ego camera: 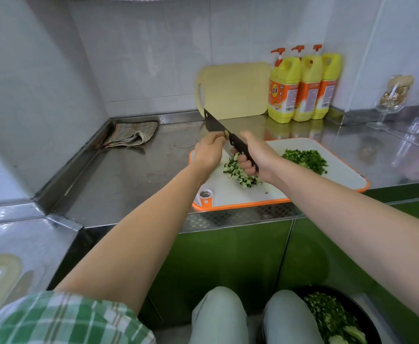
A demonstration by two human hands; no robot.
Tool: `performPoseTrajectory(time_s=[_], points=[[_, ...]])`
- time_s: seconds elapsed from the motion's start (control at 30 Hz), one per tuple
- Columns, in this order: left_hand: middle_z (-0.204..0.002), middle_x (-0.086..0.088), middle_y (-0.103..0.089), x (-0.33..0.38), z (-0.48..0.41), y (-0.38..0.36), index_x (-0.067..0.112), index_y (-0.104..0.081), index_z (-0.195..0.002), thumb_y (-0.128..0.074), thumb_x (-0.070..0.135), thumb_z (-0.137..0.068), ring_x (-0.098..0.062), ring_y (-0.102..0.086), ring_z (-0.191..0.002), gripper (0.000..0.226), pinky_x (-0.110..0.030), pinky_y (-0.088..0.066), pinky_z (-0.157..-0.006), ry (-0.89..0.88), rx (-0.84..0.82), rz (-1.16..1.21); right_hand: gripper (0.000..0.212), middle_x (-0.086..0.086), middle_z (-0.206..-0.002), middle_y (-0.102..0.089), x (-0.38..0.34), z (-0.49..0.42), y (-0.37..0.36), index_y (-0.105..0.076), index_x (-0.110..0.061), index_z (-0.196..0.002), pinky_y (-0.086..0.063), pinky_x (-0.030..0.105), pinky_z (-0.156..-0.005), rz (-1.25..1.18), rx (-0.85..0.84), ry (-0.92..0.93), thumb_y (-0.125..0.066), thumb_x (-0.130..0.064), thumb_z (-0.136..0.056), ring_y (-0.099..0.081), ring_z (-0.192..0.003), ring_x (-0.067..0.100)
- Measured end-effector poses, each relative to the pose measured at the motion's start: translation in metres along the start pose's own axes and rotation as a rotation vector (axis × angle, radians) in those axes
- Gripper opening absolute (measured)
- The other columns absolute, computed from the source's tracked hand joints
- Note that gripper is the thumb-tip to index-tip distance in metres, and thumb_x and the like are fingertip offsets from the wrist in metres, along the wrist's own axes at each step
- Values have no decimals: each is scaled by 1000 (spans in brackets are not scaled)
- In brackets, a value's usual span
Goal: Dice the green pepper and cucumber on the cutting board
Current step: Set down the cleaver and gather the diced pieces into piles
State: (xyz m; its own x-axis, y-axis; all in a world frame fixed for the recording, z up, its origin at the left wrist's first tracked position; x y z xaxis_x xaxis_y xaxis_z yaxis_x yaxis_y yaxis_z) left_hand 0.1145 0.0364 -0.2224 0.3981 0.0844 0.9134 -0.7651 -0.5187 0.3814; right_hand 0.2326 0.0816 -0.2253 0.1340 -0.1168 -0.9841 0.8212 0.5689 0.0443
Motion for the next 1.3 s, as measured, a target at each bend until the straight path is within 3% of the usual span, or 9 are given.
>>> performPoseTrajectory(time_s=[0.07, 0.17, 0.23, 0.27, 0.37, 0.47, 0.63, 1.07, 1.3], points=[[-113, -11, -67, -16, -1, 9, 12, -66, -113, -49, 21, -92, -29, -59, -108, 28, -35, -48, -91, 5, 48, -322, 41, -3, -56, -33, 6, -1, 8, -54, -14, -85, -19, 19, -36, 79, -1, 46, -46, -53, -96, -26, -41, 9], [-112, -8, -64, -39, 1, 13, 17, -67, -111, -65, 29, -84, -29, -59, -107, 30, -35, -52, -85, 37, 23, -718, 31, 0, -60, -40, 13, -1, 10, -56, -11, -87, -26, 21, -39, 121, -4, 111, -47, -38, -100, -34, -44, 11], [-102, -7, -66, -45, 4, 12, 17, -69, -98, -65, 24, -83, -27, -59, -93, 17, -31, -52, -76, 32, -12, -806, 31, 1, -62, -49, 13, -2, 8, -56, -10, -85, -35, 21, -40, 113, 1, 108, -43, -32, -102, -44, -45, 12], [-96, -7, -67, -46, 4, 13, 15, -70, -90, -63, 18, -83, -26, -58, -86, 10, -30, -50, -71, 28, -1, -817, 29, 2, -63, -51, 13, -3, 6, -55, -9, -87, -37, 21, -40, 109, -18, 99, -41, -29, -103, -47, -46, 12], [-98, -9, -70, -45, 2, 21, 10, -72, -94, -51, 4, -82, -31, -62, -88, 25, -30, -49, -70, 15, 74, -805, 24, 2, -63, -44, 13, -3, 1, -49, -9, -89, -31, 20, -36, 145, -74, 60, -34, -22, -103, -39, -43, 11], [-100, -10, -70, -48, -1, 28, 11, -72, -97, -51, 6, -83, -32, -63, -92, 25, -31, -48, -73, 22, 91, -767, 24, 0, -60, -30, 11, 1, -4, -45, -13, -83, -20, 17, -34, 116, -60, 22, -35, -25, -101, -24, -38, 9], [-106, -7, -69, -49, 4, 27, 20, -73, -98, -54, 5, -85, -30, -62, -100, 28, -30, -45, -77, -2, 108, -710, 20, 2, -59, -27, 11, 5, -9, -40, -10, -95, -17, 15, -35, 235, -28, 56, -43, -29, -103, -22, -44, 12], [-100, -6, -69, -48, 5, 29, 21, -72, -91, -59, 7, -83, -29, -62, -97, 20, -29, -46, -74, 15, 74, -671, 26, 9, -65, -36, 13, -14, -17, -40, -11, -77, -24, 25, -47, 597, 55, -30, -36, -23, -100, -30, -49, 18], [-91, -4, -64, -48, 6, 30, 28, -67, -85, -59, 9, -82, -26, -62, -89, 21, -30, -47, -69, 37, 45, -657, 30, 17, -60, -55, 1, -2, -24, -50, 1, -79, -46, 27, -47, 738, 4, -47, -40, -20, -97, -53, -46, 26]])
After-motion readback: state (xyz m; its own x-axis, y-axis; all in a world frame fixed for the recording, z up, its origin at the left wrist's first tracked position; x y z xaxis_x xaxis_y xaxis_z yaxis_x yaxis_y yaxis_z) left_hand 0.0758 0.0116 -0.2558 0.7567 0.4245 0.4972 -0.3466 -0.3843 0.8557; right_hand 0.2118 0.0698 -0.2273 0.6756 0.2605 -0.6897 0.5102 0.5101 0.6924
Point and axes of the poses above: each hand's wrist, its own z-axis away from the middle knuckle, its own y-axis out of the back of the hand, x = y × z, the point moved 3 cm from there along -z, towards the middle knuckle
